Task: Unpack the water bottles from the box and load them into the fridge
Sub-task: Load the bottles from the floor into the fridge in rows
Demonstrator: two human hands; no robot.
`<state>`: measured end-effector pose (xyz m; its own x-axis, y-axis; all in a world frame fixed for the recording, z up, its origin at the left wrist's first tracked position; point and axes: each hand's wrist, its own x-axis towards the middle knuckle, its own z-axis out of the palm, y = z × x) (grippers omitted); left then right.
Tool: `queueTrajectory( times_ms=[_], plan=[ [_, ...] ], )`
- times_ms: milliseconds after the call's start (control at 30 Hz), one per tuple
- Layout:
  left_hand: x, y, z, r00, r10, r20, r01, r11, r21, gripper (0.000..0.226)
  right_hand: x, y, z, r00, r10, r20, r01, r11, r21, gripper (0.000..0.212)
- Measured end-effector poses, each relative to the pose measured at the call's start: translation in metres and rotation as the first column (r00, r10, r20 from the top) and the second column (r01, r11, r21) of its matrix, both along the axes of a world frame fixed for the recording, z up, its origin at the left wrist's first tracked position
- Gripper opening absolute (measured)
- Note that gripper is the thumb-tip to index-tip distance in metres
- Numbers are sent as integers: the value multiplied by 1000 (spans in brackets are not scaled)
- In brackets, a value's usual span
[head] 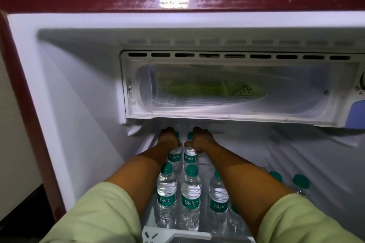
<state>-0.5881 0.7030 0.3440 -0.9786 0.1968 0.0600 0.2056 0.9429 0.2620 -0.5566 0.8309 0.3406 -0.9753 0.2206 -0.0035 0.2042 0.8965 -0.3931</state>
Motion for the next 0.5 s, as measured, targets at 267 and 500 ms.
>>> queueTrajectory(
  times_ms=[267,500],
  plan=[
    [3,0,2,1000,20,19,-21,999,38,52,2,-2,-1,1000,-21,-7,21,999,-30,72],
    [12,-4,8,998,36,49,-42,988,149,48,10,-6,12,1000,-4,25,4,1000,-11,73]
  ],
)
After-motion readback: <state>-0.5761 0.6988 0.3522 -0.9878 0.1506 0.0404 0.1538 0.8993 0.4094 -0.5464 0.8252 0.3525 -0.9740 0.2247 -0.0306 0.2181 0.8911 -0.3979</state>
